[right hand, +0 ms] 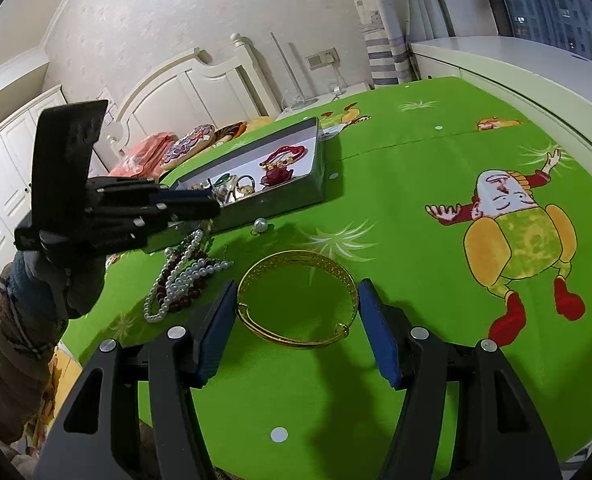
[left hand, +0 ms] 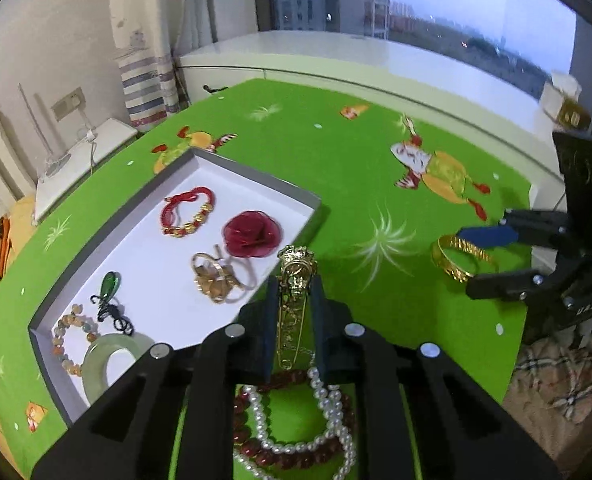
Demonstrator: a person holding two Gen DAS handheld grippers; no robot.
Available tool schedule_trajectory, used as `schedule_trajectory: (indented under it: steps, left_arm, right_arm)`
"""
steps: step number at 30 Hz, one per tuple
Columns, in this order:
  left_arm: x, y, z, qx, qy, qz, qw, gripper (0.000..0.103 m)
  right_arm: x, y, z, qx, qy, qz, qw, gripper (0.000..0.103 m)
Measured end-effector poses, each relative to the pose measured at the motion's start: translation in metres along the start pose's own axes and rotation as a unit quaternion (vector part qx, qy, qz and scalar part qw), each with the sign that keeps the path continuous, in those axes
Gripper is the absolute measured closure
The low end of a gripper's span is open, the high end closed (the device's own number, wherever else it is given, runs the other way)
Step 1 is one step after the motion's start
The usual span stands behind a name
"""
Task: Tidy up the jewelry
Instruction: 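Carry the brooch and bangle into the tray and open both grippers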
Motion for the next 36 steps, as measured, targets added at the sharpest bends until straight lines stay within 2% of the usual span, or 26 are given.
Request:
schedule_trajectory:
  steps: [8,15,26,31,36]
  left_arm:
    - [0.013,-0.026,0.035,-0.002,-0.049,-0.030,0.9984,0.088]
    - [0.025,-0.039,0.062,-0.016,-0.098,-0.047,0.9940,0.088]
    - [0.034,-0.008,0.099,-0.036,-0.178,-0.038,0.9827,0.088]
    - [0.032,0.013,0.120,-0.022,-0.204,-0.025,0.9783,0.088]
    - [0.030,0.023,0.134,-0.023,-0.226,-0.017,0.9737,0.088]
  right_arm:
    - [0.012,0.006,0.010,0.000,-0.025,0.004,1.000,0.044]
    - [0.044,0.025,0.022,-0.001,-0.067,0.007,0.998,0.044]
    - [0.110,0.088,0.024,0.001,-0.113,0.036,0.993,0.044]
    - [0.128,0.121,0.021,-0.006,-0.121,0.056,0.991,0.044]
    - [0.141,0.150,0.024,-0.014,-0.135,0.076,0.988,0.044]
Point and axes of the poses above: each gripper's, at about its wrist camera, not at the fingertips, and y roughly the way its jaws point, z to its left, x to its top, the point moved 8 cm from there along y, roughly the way its jaws point, and after that the axes turned 14 degrees about -y, right-handed, at the moved point
